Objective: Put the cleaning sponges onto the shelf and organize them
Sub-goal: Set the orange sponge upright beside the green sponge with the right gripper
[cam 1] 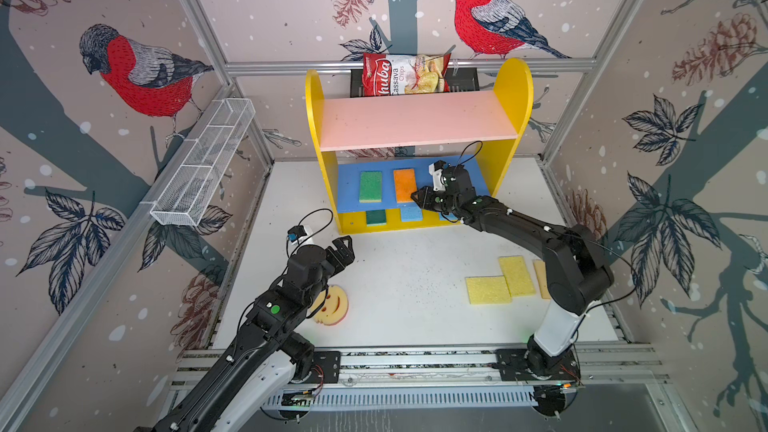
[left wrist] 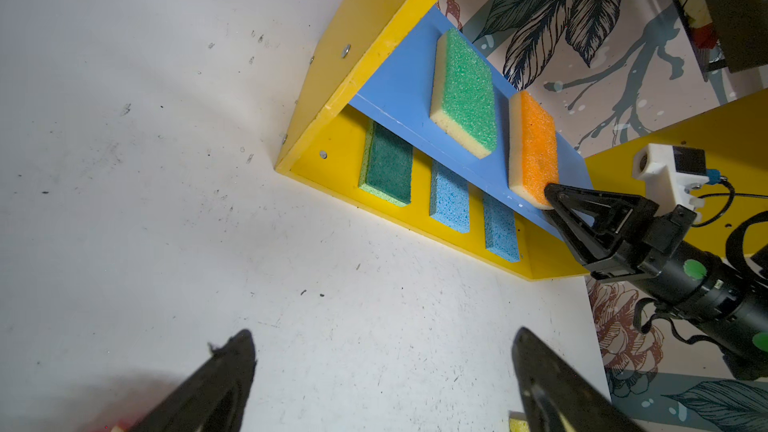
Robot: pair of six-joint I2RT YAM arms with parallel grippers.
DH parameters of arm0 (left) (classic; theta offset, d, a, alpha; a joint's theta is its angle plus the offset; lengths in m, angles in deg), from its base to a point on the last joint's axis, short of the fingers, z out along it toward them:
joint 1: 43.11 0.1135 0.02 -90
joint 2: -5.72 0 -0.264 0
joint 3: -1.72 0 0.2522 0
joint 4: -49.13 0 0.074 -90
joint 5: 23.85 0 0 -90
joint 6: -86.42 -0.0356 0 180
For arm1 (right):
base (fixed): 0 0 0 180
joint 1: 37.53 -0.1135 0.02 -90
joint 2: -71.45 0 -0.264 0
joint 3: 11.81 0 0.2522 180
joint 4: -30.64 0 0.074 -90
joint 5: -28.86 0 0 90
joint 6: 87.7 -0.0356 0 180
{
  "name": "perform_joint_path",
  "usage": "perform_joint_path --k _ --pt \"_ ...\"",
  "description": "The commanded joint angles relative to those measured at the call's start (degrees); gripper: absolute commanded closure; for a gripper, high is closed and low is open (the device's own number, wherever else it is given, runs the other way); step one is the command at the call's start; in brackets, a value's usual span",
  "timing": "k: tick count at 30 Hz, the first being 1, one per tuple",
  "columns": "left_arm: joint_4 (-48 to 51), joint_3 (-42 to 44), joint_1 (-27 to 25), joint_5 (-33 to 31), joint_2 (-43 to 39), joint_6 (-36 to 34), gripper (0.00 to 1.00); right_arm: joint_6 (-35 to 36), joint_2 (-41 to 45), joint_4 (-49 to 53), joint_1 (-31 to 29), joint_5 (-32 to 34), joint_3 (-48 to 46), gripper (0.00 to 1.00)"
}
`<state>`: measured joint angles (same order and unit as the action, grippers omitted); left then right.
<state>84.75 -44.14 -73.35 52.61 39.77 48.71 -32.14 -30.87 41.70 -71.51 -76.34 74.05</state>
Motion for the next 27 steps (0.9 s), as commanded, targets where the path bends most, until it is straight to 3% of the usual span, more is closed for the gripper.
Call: perform_joint_path --k 1,27 --pt "-1.6 -0.2 0.0 0.4 0.0 0.0 0.05 0.2 -0.1 1.7 0.0 1.6 -0.5 0.73" --pt "-1.9 0.1 0.0 0.2 0.7 0.1 0.05 1.7 0.8 3.1 1.8 2.8 1.6 0.55"
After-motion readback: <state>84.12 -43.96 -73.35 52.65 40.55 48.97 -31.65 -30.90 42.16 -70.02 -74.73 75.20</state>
